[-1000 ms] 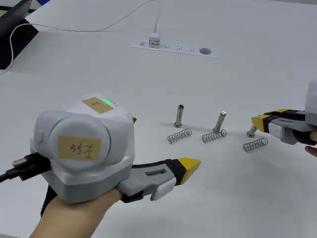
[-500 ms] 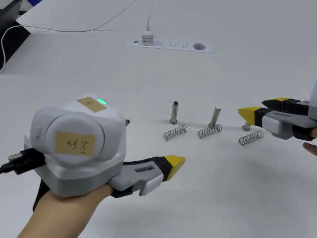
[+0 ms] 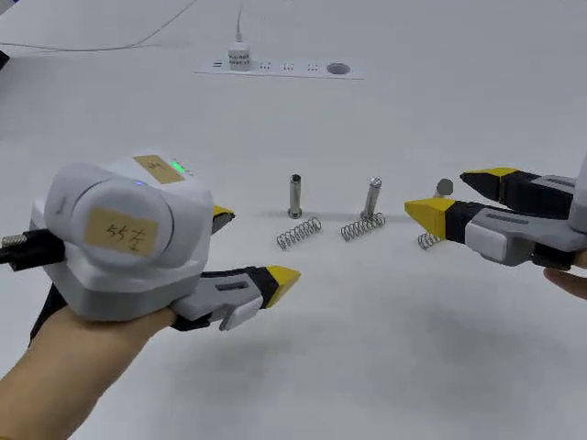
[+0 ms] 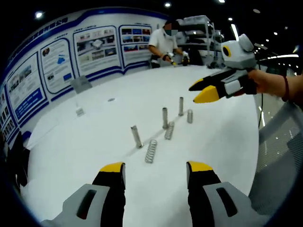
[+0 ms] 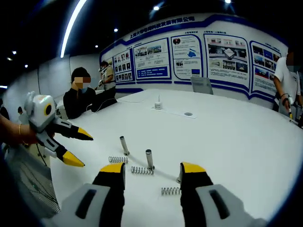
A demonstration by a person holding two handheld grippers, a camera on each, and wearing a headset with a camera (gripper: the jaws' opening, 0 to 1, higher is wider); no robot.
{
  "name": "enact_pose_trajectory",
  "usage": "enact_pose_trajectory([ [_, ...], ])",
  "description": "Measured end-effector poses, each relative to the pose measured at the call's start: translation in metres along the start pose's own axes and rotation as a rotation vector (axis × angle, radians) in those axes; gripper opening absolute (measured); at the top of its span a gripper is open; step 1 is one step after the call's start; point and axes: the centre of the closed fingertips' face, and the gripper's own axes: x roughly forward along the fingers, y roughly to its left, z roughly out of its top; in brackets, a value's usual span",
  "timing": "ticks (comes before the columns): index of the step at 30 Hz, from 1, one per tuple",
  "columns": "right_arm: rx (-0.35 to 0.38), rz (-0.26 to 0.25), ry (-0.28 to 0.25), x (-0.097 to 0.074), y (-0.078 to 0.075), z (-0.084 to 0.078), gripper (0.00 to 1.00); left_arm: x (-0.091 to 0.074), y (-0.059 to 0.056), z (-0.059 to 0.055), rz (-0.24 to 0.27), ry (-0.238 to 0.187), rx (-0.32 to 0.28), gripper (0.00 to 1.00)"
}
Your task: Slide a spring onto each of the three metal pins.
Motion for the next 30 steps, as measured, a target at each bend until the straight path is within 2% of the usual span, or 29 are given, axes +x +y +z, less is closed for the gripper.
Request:
enact_pose_trajectory([
  [5,0.022,0.028,-0.014,-0.001,0.008,-0.003,0.48,0.013,0.002,-0.002,-0.021,0.02,0.018,0.46],
  [9,0.04,0.052,0.011,0.0,0.013,-0.009,0.47,0.025,0.006,-0.005,-0.04,0.038,0.008,0.39],
  [13,0.017,0.059,0.021,0.0,0.013,-0.011,0.47,0.033,0.01,-0.005,-0.049,0.047,0.025,0.34],
  [16,0.01,0.068,0.018,0.0,0.015,-0.01,0.47,0.04,0.012,-0.007,-0.062,0.053,0.012,0.3],
  [19,0.029,0.078,0.007,0.001,0.018,-0.009,0.48,0.046,0.012,-0.011,-0.076,0.07,-0.015,0.27],
  [30,0.057,0.074,0.02,0.0,0.015,-0.017,0.47,0.058,0.008,-0.021,-0.105,0.102,0.001,0.2],
])
